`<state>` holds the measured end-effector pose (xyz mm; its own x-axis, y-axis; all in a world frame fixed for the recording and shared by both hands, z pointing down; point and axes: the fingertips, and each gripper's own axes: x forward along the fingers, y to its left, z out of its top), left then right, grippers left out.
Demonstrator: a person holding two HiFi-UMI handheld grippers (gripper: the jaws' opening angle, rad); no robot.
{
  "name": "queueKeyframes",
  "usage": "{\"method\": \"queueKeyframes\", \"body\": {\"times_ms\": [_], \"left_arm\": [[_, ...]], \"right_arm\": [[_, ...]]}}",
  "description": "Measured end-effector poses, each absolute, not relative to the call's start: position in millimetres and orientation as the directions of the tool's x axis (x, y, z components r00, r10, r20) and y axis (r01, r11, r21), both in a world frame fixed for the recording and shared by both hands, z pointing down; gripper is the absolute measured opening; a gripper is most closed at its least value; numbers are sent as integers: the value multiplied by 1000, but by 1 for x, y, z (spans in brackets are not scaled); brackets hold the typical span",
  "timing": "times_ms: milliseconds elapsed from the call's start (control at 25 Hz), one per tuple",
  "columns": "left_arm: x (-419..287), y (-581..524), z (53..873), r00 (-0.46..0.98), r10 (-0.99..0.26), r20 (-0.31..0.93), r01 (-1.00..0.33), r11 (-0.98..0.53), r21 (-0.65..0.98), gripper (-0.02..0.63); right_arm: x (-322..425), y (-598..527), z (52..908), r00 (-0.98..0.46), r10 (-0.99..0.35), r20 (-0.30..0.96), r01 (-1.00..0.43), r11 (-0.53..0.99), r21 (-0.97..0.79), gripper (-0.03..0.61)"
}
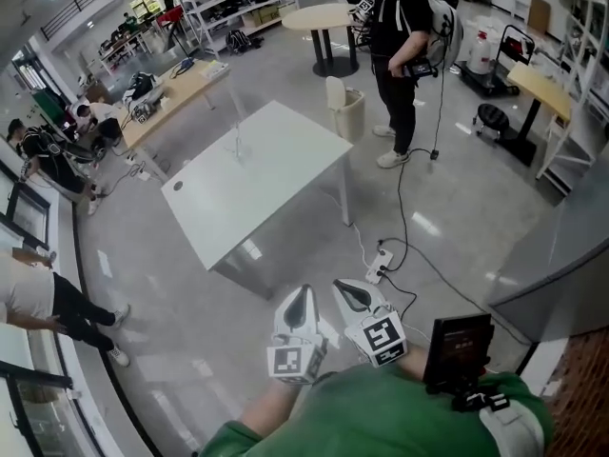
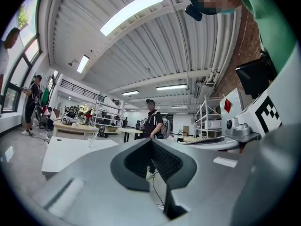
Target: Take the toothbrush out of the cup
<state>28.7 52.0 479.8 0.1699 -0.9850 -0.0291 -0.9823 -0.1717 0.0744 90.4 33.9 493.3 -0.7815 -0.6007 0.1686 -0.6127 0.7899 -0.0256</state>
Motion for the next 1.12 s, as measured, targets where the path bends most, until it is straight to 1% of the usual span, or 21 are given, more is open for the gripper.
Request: {"method": "queueKeyframes", "body": {"times_ms": [240, 520, 880, 1120], "left_arm": [[25, 21, 471, 76, -997, -35, -992, -79, 95, 5], [10, 0, 483, 19, -1000, -10, -997, -20, 81, 5], [-26, -53, 491, 27, -999, 17, -993, -25, 119, 5], [-69, -97, 484, 43, -999, -4, -990, -43, 134, 5]], "right_arm": [[86, 1, 493, -824, -544, 160, -556, 831, -35, 2], [73, -23, 500, -844, -508, 171, -522, 852, -45, 3], [34, -73, 504, -841, -511, 180, -526, 849, -46, 2], [-11, -114, 493, -837, -523, 161, -532, 846, -16, 3]]}}
